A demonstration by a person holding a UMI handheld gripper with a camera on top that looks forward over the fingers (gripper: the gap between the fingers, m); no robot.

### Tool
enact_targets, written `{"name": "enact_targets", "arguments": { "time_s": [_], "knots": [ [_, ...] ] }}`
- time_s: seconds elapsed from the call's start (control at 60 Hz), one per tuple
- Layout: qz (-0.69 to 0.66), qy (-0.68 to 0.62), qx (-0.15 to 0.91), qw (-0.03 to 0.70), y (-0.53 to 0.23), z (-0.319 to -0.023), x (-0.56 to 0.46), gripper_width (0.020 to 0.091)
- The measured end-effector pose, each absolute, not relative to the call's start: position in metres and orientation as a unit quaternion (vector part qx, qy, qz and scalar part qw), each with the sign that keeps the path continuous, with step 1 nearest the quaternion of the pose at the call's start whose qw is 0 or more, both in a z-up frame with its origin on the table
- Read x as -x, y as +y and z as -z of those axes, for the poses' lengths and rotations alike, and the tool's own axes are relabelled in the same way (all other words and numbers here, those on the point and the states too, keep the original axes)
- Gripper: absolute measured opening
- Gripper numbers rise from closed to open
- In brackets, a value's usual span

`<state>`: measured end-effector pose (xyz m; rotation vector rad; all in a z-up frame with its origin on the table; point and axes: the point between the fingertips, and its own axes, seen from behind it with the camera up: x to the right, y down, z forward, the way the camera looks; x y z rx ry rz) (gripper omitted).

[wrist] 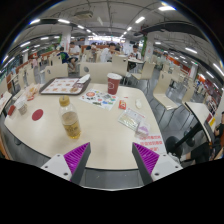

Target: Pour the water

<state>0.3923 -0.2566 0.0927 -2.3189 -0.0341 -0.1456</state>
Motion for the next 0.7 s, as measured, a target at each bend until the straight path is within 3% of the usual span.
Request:
{"name": "enact_targets", "arguments": {
  "time_s": [0.433,0.7],
  "knots": [
    [0.035,-0.016,0.908,0.416,-0.262,-0.082,-0.294,0.0855],
    [0.027,0.014,0.877,0.479,-0.189,-0.065,-0.241,0.0845]
  ]
}}
